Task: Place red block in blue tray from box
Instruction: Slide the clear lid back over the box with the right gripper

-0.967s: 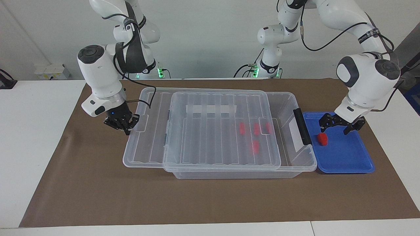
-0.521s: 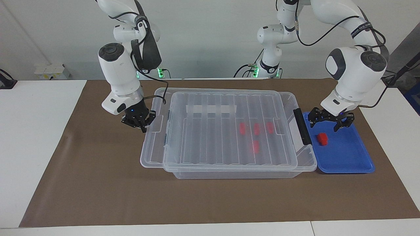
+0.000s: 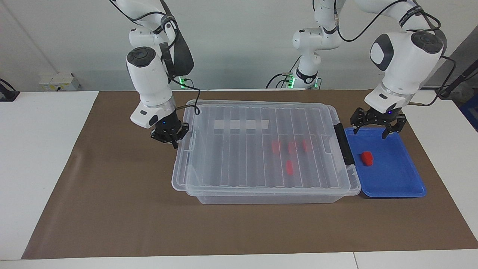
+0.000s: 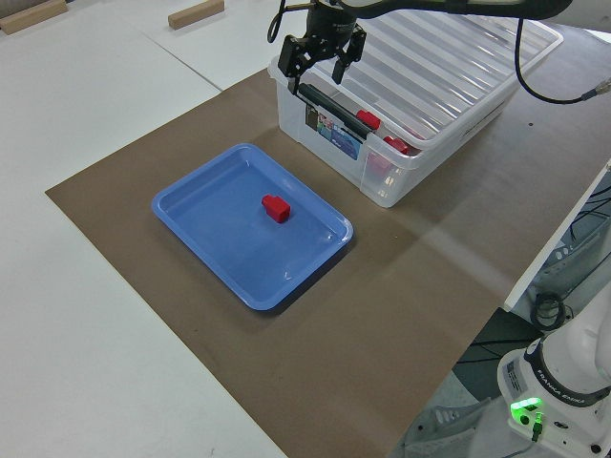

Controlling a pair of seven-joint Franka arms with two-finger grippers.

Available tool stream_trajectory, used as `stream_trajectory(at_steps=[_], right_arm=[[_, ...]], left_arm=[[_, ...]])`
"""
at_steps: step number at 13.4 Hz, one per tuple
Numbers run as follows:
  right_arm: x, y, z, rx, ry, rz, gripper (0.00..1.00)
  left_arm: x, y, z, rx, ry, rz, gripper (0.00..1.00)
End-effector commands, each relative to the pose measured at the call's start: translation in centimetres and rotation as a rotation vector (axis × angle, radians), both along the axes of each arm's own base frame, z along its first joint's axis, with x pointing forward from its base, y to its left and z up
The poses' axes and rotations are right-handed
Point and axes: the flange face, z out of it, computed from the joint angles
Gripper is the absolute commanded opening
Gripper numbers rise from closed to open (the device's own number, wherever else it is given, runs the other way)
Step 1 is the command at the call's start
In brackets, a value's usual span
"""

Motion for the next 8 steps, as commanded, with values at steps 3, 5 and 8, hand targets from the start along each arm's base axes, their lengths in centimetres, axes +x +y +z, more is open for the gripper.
stream_trajectory(at_steps=[3, 5, 8], right_arm=[[-0.6, 1.6, -0.1, 0.009, 0.009, 0.037, 0.00], [-0.6, 1.5, -0.1, 0.009, 0.011, 0.037, 0.00], [-0.5, 1.5, 0.3, 0.009, 0.008, 0.035, 0.00]], left_arm=[[-2.1, -0.3, 2.9, -0.044, 0.006, 0.000, 1.00], [-2.7, 0.2, 3.8, -0.048, 0.003, 0.006, 1.00], [-3.3, 0.5, 4.7, -0.050, 0.011, 0.010, 1.00]])
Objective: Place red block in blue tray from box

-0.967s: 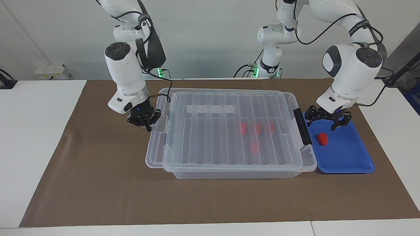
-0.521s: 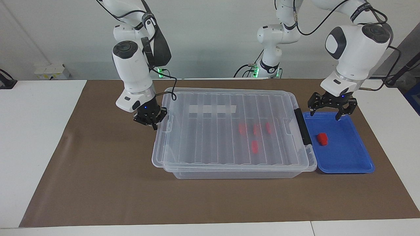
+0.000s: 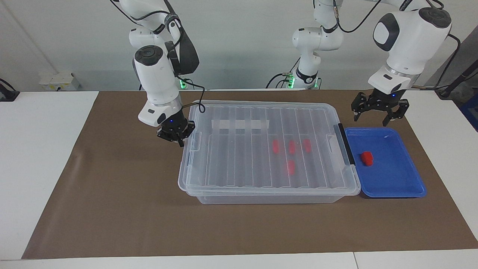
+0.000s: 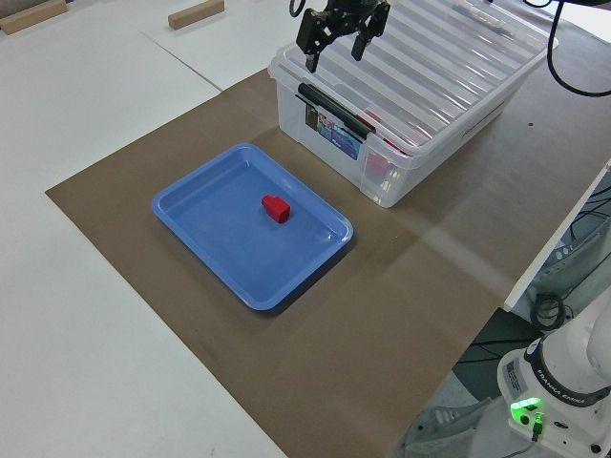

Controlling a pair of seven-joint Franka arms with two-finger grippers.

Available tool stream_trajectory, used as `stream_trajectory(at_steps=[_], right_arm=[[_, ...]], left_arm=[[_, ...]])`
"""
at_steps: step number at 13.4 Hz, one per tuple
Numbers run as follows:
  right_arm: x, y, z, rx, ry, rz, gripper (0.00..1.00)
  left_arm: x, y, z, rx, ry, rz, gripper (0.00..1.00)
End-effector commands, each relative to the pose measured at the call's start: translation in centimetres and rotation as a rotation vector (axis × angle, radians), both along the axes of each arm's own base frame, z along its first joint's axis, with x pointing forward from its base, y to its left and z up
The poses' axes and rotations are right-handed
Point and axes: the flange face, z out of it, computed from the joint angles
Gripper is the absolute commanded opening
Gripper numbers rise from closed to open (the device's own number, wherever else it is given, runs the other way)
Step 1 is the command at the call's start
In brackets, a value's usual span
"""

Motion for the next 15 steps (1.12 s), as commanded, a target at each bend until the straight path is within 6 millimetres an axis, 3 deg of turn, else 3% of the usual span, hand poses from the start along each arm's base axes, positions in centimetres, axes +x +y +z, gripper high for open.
stream_trajectory(at_steps=[1, 6, 8, 9, 11, 12, 15], right_arm=[[-0.3, 0.0, 0.7, 0.004, 0.010, 0.008, 0.00], [-1.0, -2.5, 3.2, -0.002, 0.013, -0.116, 0.00], [-1.1, -5.0, 3.7, -0.009, 0.032, -0.209, 0.00], [-1.2, -5.7, 4.2, -0.010, 0.033, -0.235, 0.05], [-1.5, -7.7, 5.8, -0.007, 0.017, -0.292, 0.86], [-1.8, -9.3, 6.9, -0.001, 0.006, -0.342, 0.97], [-1.6, -13.6, 10.1, -0.006, 0.023, -0.429, 1.00]], left_arm=[[-1.1, 0.1, 1.4, -0.023, 0.013, -0.005, 1.00], [-1.3, -0.5, 1.4, -0.024, -0.006, -0.016, 1.00], [-1.3, -0.9, 1.4, -0.022, -0.012, -0.029, 1.00], [-1.3, -0.9, 1.4, -0.022, -0.010, -0.027, 1.00], [-1.3, -0.4, 1.5, -0.021, -0.012, -0.026, 1.00], [-1.3, -0.6, 1.5, -0.021, -0.014, -0.028, 1.00], [-1.3, -0.9, 1.5, -0.019, -0.014, -0.033, 1.00]])
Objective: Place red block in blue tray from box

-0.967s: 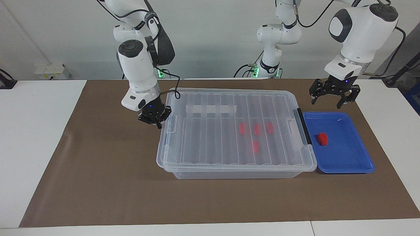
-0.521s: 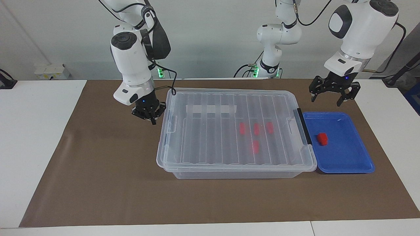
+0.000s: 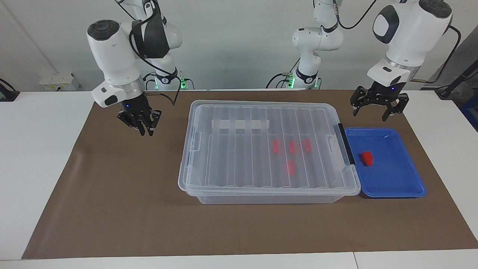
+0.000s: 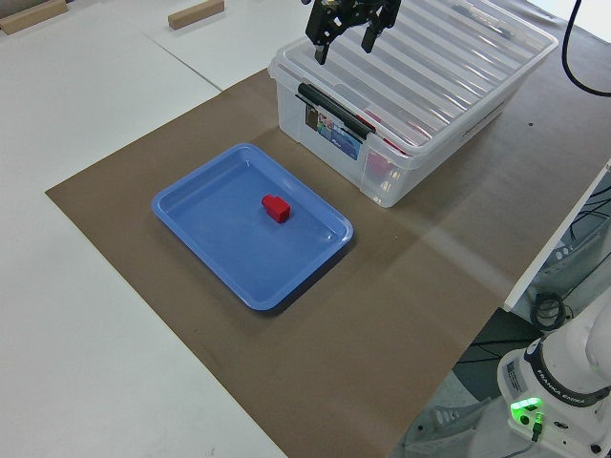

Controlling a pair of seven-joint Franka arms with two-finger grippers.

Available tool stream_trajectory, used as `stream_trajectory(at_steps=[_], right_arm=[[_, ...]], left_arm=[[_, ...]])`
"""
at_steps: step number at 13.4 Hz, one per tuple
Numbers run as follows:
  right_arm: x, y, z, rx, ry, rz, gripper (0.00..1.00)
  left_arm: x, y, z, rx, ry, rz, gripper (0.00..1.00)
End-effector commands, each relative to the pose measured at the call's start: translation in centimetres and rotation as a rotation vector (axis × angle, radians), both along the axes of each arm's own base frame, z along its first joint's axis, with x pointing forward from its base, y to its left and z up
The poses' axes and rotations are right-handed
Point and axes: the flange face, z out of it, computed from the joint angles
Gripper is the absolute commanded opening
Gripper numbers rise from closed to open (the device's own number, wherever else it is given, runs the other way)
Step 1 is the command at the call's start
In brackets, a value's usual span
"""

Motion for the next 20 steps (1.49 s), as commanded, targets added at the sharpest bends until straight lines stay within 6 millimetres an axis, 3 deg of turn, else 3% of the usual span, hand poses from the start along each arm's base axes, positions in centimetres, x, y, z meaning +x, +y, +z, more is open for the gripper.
stream_trajectory(at_steps=[1, 4, 7, 11, 20], right_arm=[[-0.1, -2.7, 3.6, 0.004, 0.021, -0.073, 1.00], [-0.5, -3.8, 6.7, -0.013, 0.039, -0.091, 1.00], [-2.2, -4.7, 8.6, -0.027, 0.108, -0.108, 1.00], [-4.6, -4.7, 8.6, -0.025, 0.138, -0.104, 1.00], [-4.8, -4.4, 8.5, -0.024, 0.161, -0.083, 1.00]], left_arm=[[-0.6, -0.2, 0.4, -0.016, -0.005, -0.016, 1.00], [-0.6, -0.9, 0.4, -0.017, -0.006, -0.026, 1.00], [-0.7, -1.1, 0.4, -0.016, -0.003, -0.034, 1.00], [-0.8, -1.9, 0.4, -0.015, -0.003, -0.048, 1.00], [-0.8, -2.9, 0.5, -0.015, -0.006, -0.066, 1.00]])
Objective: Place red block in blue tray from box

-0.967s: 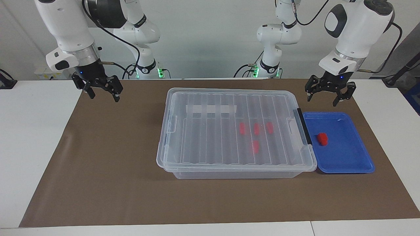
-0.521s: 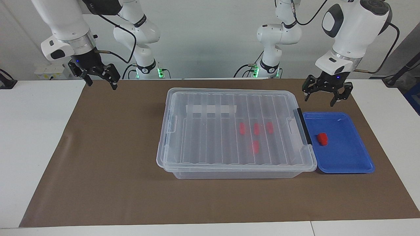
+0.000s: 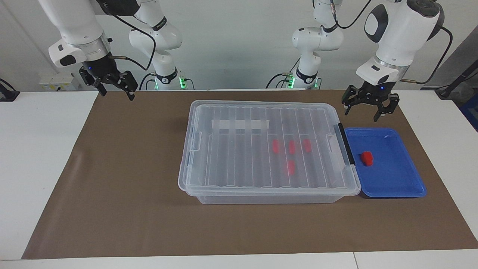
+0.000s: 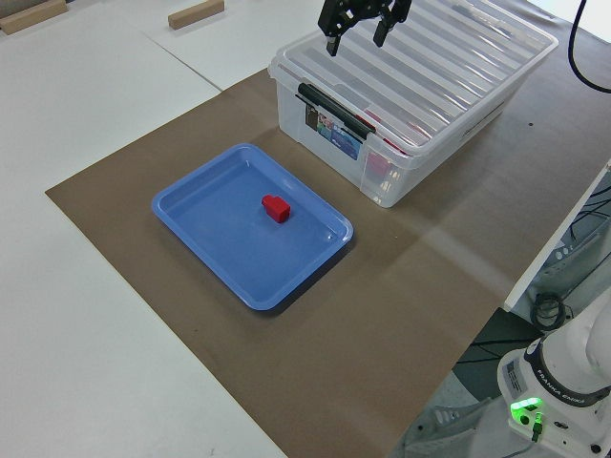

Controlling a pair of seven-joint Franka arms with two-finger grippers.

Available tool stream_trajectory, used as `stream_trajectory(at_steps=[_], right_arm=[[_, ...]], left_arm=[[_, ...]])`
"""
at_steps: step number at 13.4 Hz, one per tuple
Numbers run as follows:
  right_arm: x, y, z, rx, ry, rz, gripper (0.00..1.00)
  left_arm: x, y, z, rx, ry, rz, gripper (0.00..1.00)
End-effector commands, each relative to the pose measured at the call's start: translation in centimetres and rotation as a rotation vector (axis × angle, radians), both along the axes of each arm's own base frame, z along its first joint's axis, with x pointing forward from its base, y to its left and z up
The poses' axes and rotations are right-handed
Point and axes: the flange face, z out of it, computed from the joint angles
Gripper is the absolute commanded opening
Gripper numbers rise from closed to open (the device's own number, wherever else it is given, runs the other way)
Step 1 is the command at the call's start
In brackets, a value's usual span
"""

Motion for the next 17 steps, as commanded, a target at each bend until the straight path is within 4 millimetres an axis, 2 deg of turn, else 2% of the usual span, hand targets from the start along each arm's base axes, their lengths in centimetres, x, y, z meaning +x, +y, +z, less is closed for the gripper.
stream_trajectory(at_steps=[1, 8, 12, 17], right_arm=[[-0.82, 0.01, -0.02, -0.002, 0.013, -0.002, 1.00], [-0.83, 0.00, 0.09, -0.008, 0.010, 0.056, 1.00], [-0.82, 0.16, 0.03, -0.008, 0.010, 0.059, 1.00], [-0.79, 0.31, -0.01, -0.010, 0.008, 0.063, 1.00]], left_arm=[[-0.52, -0.12, 0.47, -0.016, -0.007, -0.017, 1.00], [-0.58, -0.30, 0.97, -0.008, -0.014, -0.023, 1.00], [-0.41, 0.47, 1.04, -0.009, -0.021, -0.009, 1.00], [-0.43, 0.39, 0.97, -0.010, -0.019, -0.002, 1.00]])
